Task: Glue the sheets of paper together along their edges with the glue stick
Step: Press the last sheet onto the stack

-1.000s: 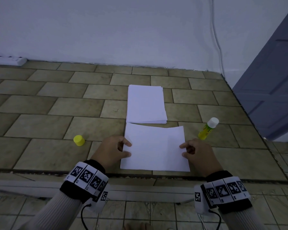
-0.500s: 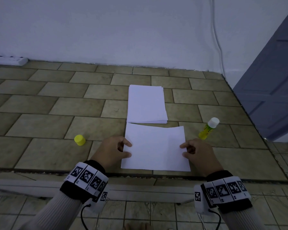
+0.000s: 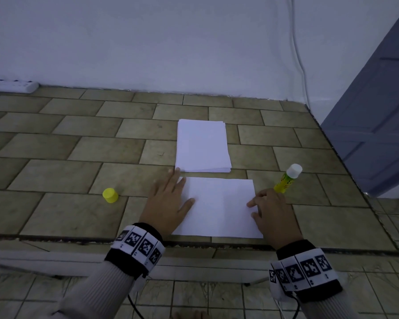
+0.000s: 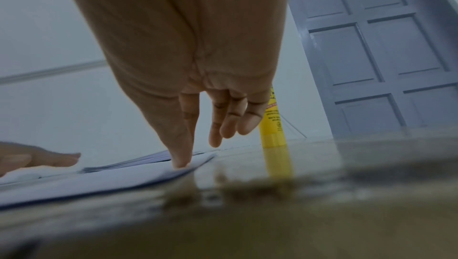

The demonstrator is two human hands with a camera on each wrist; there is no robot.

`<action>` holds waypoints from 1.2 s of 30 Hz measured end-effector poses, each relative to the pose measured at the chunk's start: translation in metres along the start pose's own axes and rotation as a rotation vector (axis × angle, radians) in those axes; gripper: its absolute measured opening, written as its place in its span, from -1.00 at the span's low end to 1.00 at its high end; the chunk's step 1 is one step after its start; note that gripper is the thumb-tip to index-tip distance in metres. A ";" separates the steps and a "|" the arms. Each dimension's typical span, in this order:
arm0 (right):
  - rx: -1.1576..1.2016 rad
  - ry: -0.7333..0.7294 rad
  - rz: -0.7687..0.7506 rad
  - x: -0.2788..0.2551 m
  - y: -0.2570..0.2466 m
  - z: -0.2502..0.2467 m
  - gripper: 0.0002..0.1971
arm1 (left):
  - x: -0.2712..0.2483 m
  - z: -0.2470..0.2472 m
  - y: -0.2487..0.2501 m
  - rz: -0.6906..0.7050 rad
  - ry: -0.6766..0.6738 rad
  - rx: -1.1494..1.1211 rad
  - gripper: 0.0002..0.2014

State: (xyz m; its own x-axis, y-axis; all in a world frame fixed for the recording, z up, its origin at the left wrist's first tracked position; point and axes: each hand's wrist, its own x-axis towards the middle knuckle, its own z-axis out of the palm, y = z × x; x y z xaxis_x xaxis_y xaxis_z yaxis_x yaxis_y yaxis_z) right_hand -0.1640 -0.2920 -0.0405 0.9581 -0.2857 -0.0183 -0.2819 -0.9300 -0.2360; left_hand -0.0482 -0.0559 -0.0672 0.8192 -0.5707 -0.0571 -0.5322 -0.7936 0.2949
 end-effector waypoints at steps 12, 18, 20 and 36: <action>-0.155 0.007 0.004 -0.001 -0.015 -0.003 -0.74 | 0.004 0.026 -0.005 -0.033 0.018 0.142 0.04; 0.100 -0.235 -0.157 0.015 -0.087 0.021 -0.37 | 0.004 0.027 -0.004 -0.025 0.059 0.130 -0.17; 0.148 -0.251 -0.186 0.023 -0.107 0.036 -0.24 | 0.003 0.027 -0.006 -0.010 0.056 0.133 -0.23; 0.032 -0.079 0.051 0.031 -0.031 0.044 -0.31 | 0.004 0.032 -0.008 -0.016 0.108 0.155 -0.24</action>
State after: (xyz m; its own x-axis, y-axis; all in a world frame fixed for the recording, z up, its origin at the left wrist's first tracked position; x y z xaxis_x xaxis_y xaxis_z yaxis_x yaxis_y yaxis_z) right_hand -0.1236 -0.2616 -0.0763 0.9440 -0.3119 -0.1075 -0.3296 -0.9066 -0.2635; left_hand -0.0472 -0.0588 -0.1005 0.8414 -0.5387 0.0442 -0.5390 -0.8300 0.1434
